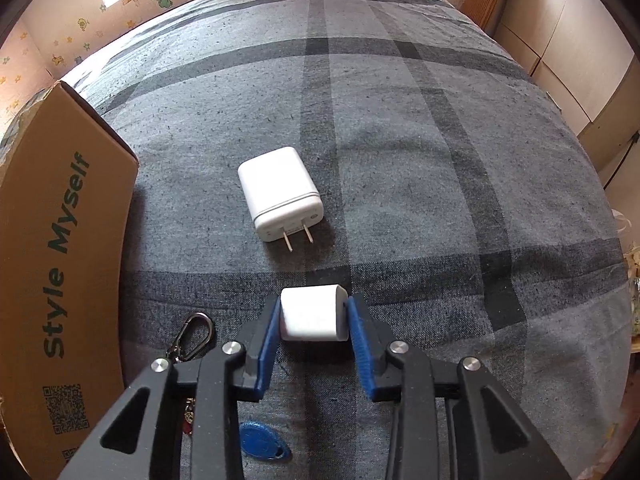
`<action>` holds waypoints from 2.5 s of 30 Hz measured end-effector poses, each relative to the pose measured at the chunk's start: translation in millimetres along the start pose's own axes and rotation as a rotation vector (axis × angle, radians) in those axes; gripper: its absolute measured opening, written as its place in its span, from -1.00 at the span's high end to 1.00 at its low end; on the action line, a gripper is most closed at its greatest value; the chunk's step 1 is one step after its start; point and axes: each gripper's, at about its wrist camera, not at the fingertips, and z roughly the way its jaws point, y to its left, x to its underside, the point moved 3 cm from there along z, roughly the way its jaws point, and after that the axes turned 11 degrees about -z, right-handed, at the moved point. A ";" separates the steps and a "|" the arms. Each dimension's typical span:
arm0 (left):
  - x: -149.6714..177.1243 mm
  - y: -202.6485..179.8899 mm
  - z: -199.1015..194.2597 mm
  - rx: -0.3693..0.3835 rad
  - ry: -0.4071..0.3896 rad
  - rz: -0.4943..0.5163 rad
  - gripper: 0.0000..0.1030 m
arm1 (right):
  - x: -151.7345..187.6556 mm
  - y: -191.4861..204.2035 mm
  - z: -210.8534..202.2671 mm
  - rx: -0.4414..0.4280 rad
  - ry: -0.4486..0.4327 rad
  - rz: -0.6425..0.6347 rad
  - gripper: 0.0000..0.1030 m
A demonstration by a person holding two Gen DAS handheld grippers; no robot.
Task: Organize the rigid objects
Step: 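Grasp the small white charger with the right gripper, then carry the small white charger into the box beside the remote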
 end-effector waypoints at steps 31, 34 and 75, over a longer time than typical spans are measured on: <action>0.3 -0.4 -0.4 0.002 0.005 0.000 0.73 | -31.2 63.1 -112.1 -0.027 -0.138 -0.096 0.31; 0.0 -0.4 -1.1 0.004 0.003 -0.001 0.73 | -39.1 80.3 -119.7 -0.042 -0.151 -0.129 0.31; -1.2 7.7 3.7 0.038 0.014 -0.014 0.73 | -82.4 245.0 -6.2 -0.126 0.079 -0.396 0.31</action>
